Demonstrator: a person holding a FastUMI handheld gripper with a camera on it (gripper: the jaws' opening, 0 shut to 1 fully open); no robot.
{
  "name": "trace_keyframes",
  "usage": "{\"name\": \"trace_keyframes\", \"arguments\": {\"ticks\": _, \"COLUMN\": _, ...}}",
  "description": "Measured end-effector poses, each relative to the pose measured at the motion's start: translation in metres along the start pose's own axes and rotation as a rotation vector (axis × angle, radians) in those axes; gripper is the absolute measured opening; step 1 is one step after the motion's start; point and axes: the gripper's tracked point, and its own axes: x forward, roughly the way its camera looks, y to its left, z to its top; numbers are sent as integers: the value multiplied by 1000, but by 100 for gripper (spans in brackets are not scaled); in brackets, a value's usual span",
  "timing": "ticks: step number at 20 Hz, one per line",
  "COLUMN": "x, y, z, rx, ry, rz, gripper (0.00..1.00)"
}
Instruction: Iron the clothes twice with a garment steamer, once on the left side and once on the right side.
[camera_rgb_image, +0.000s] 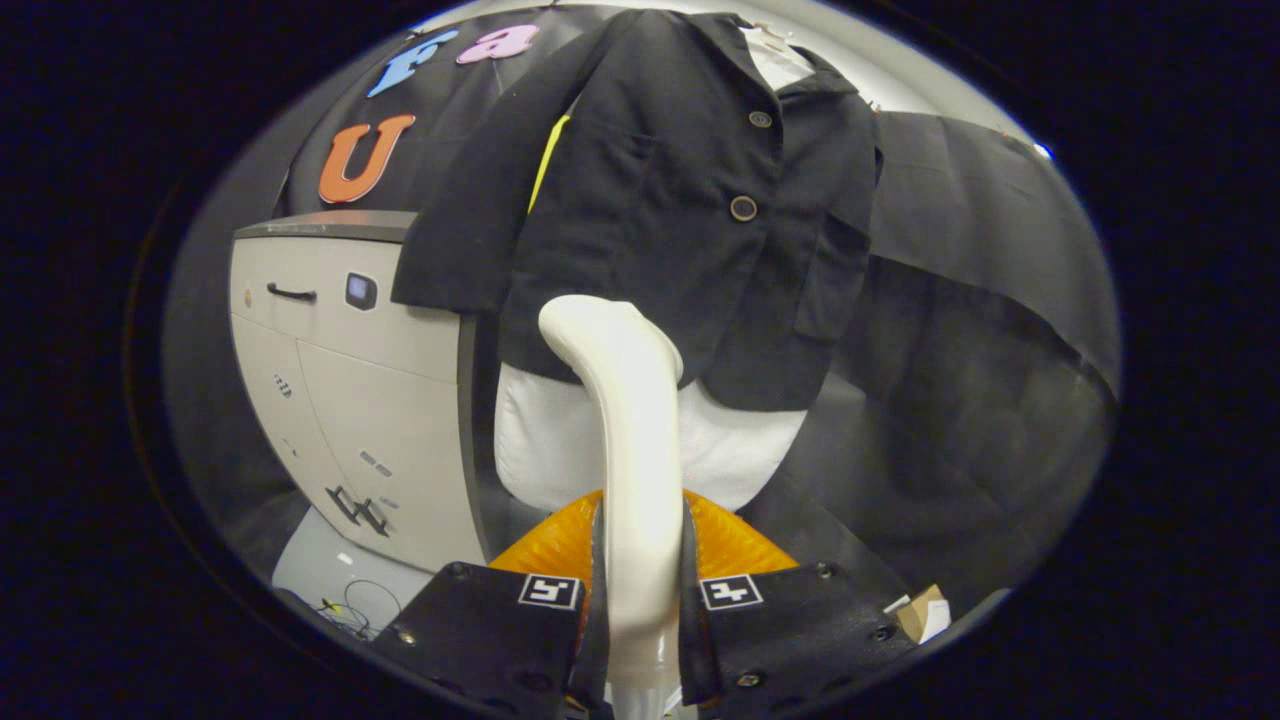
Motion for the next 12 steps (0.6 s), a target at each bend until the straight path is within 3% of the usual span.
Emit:
{"name": "trace_keyframes", "arguments": {"ticks": 5, "x": -18, "y": -21, "z": 20, "rx": 70, "ry": -25, "rz": -4, "gripper": 31}}
{"name": "trace_keyframes", "arguments": {"ticks": 12, "x": -68, "y": -100, "z": 119, "rx": 205, "ry": -203, "rz": 12, "gripper": 30}}
